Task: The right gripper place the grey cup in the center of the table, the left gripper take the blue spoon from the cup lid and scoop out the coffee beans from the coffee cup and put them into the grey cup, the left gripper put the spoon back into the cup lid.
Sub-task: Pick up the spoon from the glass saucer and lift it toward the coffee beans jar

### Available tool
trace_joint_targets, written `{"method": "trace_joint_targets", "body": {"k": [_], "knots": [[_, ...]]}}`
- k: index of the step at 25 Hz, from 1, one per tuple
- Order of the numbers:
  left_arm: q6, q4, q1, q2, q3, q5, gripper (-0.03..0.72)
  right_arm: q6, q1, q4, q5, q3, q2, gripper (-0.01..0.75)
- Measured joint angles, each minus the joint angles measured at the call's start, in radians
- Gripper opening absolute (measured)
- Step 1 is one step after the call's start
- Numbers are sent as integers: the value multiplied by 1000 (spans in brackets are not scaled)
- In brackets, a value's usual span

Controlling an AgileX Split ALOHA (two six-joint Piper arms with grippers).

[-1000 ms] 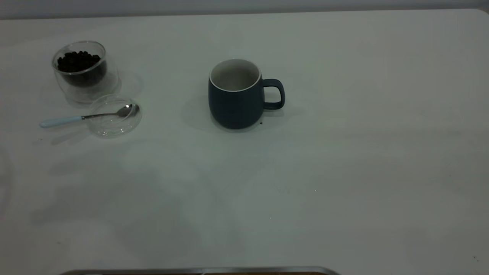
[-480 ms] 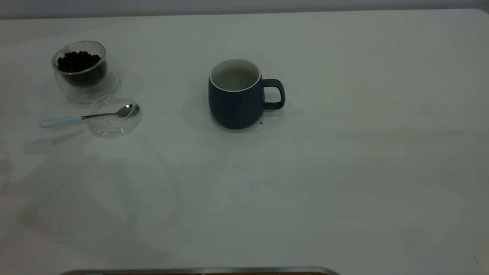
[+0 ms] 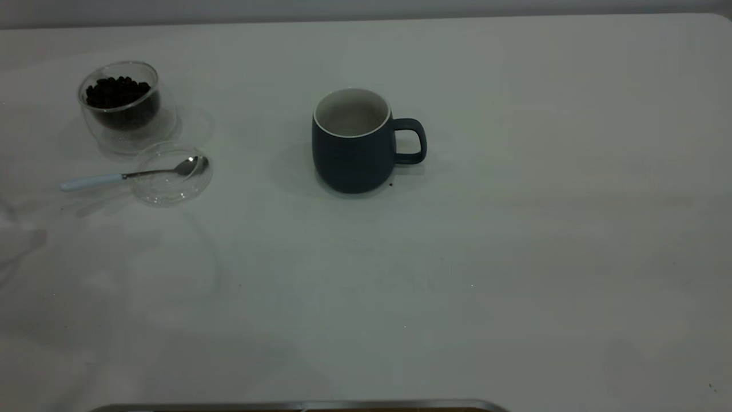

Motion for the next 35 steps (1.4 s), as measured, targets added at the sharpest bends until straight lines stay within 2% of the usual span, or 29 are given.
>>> {"method": "trace_joint_targets", "body": {"k": [8,13,20,26,35], "knots": [[4,5,0,3,-5,-58,582,-1,0,0,0,0,0,503],[7,5,0,3,-5,-98,573,-1,0,0,0,0,0,503],[37,7,0,3,-5,-88,557,-1,0,0,0,0,0,503],[57,-6,0,25,-5,-84,585,-1,0,0,0,0,0,503],[218,-159,0,93,-5,-47,586,-1,0,0,0,0,0,503]]}}
